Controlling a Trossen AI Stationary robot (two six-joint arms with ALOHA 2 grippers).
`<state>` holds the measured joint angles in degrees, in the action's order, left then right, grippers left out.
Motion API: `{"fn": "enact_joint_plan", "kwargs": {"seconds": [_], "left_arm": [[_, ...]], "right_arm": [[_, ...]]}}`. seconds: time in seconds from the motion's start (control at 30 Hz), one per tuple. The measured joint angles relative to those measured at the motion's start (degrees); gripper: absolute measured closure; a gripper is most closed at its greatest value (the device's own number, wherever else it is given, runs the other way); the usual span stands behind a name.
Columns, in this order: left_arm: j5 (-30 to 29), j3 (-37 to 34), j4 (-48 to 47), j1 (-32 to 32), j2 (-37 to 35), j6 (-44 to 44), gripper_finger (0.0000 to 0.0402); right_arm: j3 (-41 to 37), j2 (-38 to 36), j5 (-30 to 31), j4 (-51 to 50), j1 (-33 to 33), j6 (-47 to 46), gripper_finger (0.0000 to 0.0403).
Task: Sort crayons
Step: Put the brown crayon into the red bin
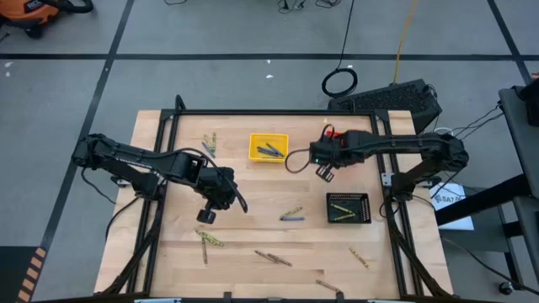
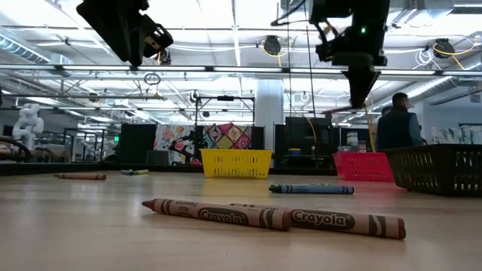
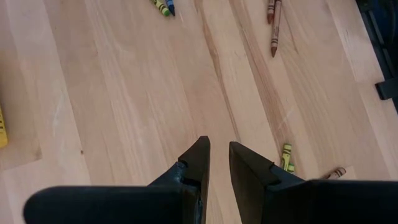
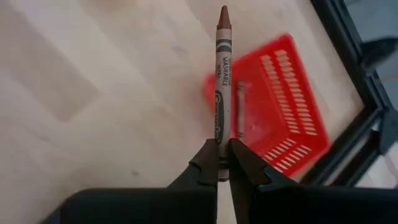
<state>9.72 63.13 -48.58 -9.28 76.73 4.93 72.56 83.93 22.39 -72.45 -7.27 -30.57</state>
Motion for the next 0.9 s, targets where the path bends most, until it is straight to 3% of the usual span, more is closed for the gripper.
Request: {"fn": "enact_joint_plan", "kwargs": {"seconds": [0.37, 0.53, 0.9], "left_arm": [[0.0, 0.0, 0.0, 0.0, 0.0, 0.3, 0.0338], [-0.6, 0.0, 0.0, 0.0, 0.0, 0.3, 0.0338], [-1.2, 0.0, 0.0, 0.0, 0.0, 0.3, 0.0338]], "right_arm": [[-14.3, -9.0, -3.2, 4.5, -12.2, 5.5, 0.0403], [-19.2, -10.7, -8.5, 10.5, -16.7, 9.3, 0.0403], [-21.9, -10.6, -9.2, 15.8, -23.6, 12.4, 0.0403]]}}
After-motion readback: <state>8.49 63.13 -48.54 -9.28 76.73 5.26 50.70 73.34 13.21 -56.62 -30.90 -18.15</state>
